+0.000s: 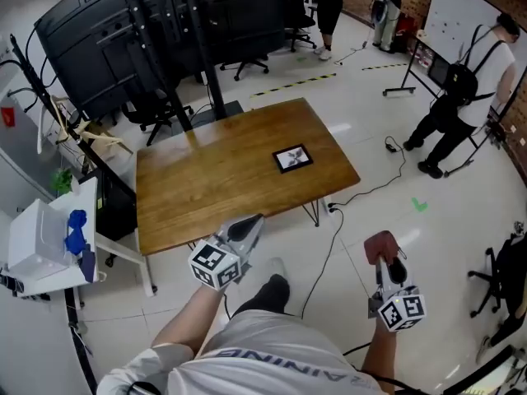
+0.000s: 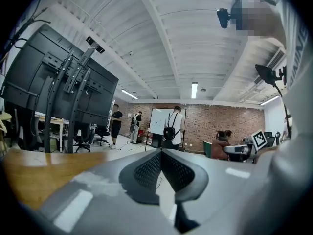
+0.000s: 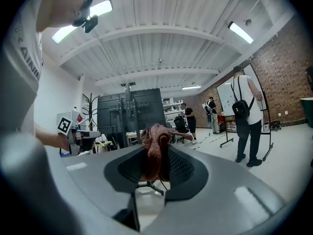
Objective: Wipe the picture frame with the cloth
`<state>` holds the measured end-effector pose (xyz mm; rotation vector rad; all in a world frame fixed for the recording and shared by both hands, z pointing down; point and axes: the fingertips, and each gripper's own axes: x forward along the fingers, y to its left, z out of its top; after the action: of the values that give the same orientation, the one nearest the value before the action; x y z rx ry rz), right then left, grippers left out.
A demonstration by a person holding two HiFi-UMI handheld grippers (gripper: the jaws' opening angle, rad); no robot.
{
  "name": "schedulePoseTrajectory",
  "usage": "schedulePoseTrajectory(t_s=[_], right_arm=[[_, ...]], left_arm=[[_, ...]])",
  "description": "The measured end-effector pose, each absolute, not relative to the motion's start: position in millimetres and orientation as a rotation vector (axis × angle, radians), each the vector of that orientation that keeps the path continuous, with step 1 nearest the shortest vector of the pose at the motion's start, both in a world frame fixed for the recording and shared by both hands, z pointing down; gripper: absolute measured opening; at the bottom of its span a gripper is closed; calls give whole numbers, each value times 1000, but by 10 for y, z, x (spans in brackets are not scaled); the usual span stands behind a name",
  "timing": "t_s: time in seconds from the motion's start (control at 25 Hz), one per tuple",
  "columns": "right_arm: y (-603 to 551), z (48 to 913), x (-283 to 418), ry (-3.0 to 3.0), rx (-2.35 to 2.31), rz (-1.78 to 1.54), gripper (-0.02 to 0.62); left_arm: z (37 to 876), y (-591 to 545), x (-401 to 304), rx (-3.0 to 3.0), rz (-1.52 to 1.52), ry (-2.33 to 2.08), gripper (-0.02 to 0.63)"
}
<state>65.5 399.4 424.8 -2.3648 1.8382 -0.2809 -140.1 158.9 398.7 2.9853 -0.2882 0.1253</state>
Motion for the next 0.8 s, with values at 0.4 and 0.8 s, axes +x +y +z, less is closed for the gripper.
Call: schedulePoseTrajectory(t_s=[0.4,0.8], right_arm=[[3333,4280,1398,1849,-2393,-323,107],[1672,4095,2058,1974,-2329,-334,107]], left_arm=[[4127,822,-554,2954,98,-264,6],[4041,-538,-89,2932,75,-362,6]])
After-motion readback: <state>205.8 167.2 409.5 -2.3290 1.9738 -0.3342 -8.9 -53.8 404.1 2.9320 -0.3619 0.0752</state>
